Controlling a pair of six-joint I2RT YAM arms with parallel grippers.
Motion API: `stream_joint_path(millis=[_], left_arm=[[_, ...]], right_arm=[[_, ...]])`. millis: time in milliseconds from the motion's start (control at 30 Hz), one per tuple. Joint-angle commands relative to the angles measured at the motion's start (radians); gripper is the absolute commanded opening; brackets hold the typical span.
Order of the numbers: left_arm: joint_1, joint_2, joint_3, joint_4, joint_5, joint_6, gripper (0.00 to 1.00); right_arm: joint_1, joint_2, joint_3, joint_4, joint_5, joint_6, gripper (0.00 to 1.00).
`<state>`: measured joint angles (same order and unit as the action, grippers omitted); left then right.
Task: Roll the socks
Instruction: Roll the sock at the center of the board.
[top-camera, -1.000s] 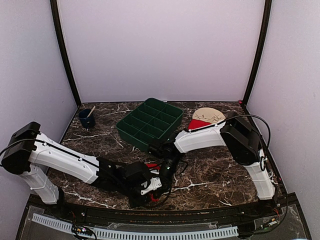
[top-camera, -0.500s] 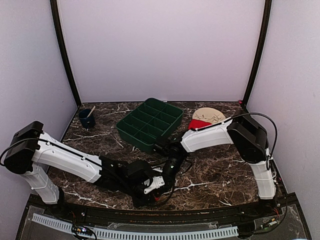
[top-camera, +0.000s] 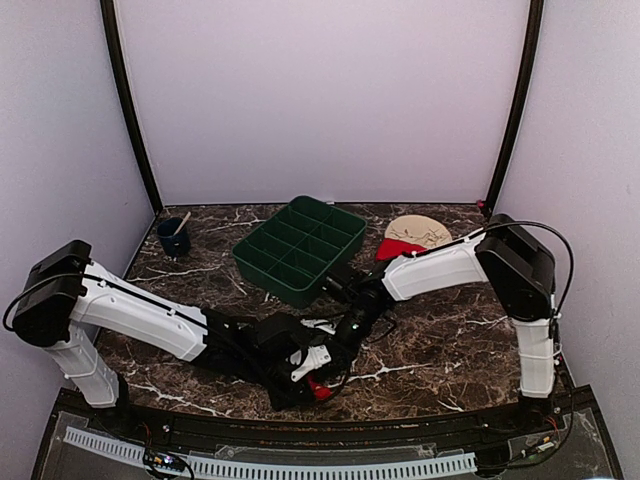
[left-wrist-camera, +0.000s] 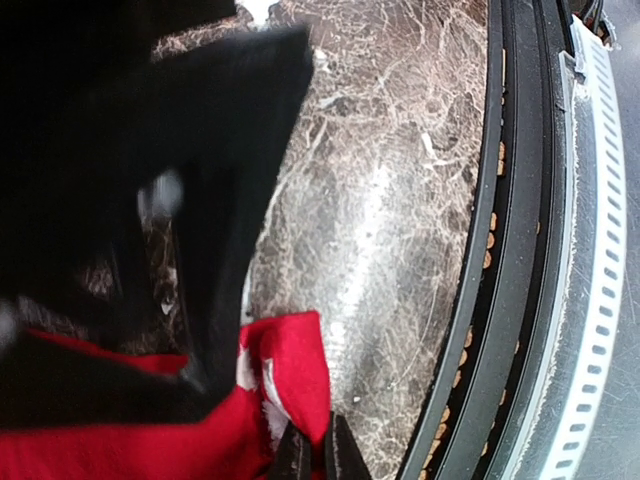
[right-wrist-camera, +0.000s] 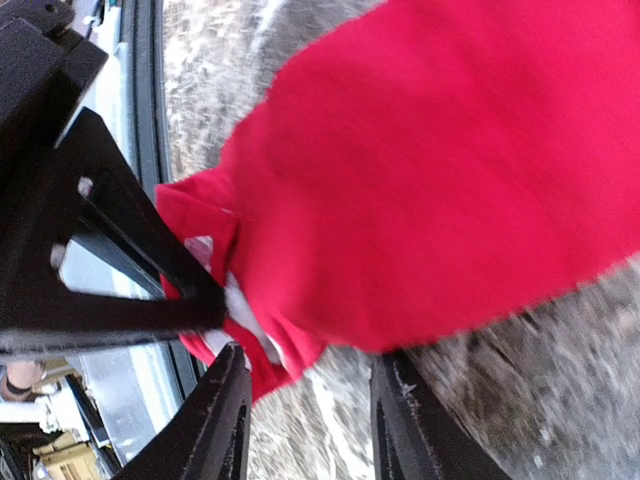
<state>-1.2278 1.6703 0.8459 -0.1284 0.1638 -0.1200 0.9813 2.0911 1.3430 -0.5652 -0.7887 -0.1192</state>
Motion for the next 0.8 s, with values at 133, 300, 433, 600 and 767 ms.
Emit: stream_joint_path(millis=[133,300,433,600,767], left_arm=[[0.078,0.072,-0.045,-0.194,-0.068,-0.178,0.00],[0.101,0.070,-0.050,-0.178,-0.023,-0.190,0.00],[0.128,0.045,-0.057,-0.144,0.045,-0.199,0.00],[0.154,0.022,-0.061,-0.116,0.139,-0.201,0.00],[0.162,0.009,-0.075,-0.082,0.216,-0.200,0.00]], right_arm=[[0.005,-0.120,-0.094,0.039,0.003,0.069,0.41],[0.004,-0.172,-0.142,0.076,0.098,0.098,0.41],[0.000,-0.226,-0.198,0.127,0.161,0.128,0.41],[-0.001,-0.285,-0.279,0.195,0.237,0.168,0.41],[0.000,-0.333,-0.325,0.237,0.316,0.195,0.41]])
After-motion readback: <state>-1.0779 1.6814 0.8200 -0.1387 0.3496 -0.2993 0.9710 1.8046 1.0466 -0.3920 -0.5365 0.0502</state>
